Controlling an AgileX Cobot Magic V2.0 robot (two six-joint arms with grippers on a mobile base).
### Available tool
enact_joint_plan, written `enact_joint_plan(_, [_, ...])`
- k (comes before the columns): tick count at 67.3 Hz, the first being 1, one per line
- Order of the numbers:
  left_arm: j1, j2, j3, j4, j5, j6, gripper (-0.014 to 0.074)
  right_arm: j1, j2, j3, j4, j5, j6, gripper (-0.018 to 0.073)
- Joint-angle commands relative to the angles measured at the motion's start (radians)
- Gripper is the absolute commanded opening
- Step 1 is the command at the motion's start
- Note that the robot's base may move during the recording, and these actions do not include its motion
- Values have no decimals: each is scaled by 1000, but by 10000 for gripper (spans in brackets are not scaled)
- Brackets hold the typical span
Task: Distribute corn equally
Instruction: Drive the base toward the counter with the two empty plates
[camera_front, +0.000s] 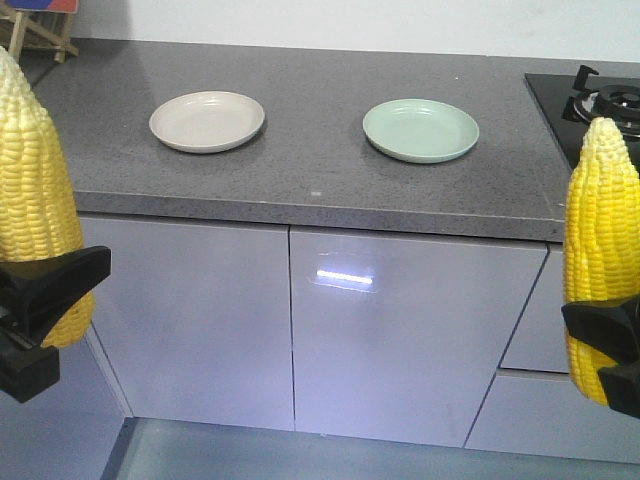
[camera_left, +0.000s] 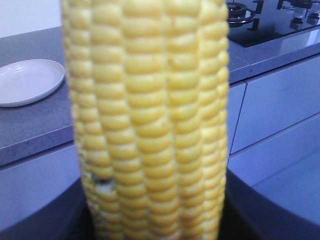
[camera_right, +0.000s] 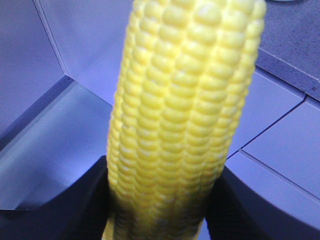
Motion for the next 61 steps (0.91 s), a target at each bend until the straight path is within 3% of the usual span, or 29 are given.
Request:
enact_joint_plan(1, [-4, -6, -24, -9, -76, -5, 263, -2, -7, -25, -14, -62, -9, 183])
enact_joint_plan(61, [-4, -6, -24, -9, -76, -5, 263, -2, -7, -25, -14, -62, -9, 183])
